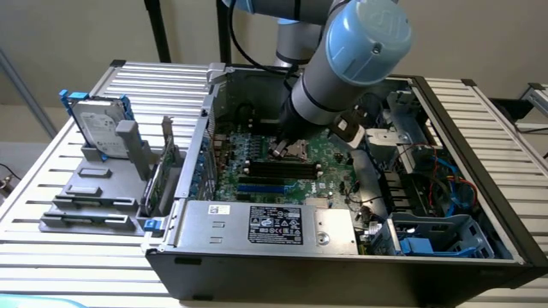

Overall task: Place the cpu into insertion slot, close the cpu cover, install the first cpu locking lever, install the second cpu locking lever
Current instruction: 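Install the second cpu locking lever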

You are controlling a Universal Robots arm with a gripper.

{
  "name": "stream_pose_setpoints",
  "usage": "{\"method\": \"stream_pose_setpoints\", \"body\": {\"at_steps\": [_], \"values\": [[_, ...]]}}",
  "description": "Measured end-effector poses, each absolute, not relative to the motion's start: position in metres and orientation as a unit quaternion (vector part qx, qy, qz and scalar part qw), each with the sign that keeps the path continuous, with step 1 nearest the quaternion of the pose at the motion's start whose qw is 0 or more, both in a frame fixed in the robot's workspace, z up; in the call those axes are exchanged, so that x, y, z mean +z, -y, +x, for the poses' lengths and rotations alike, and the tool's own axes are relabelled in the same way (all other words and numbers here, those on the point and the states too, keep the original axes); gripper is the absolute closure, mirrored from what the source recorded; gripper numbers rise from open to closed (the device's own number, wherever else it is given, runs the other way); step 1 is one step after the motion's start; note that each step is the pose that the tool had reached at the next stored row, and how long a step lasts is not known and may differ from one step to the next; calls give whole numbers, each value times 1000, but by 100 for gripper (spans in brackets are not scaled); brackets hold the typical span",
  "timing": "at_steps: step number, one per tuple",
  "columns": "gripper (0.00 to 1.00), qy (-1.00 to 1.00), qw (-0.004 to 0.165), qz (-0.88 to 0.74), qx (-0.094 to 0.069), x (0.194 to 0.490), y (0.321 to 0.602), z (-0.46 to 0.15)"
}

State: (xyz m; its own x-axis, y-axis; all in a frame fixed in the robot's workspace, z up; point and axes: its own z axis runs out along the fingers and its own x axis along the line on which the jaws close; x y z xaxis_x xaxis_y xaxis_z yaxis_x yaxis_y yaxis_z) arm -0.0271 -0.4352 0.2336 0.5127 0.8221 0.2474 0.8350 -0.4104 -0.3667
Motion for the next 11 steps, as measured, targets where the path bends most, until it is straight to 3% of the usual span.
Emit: {"method": "stream_pose_setpoints", "body": {"at_steps": [11], "values": [[89,493,227,-840,-14,223,436,-38]]}}
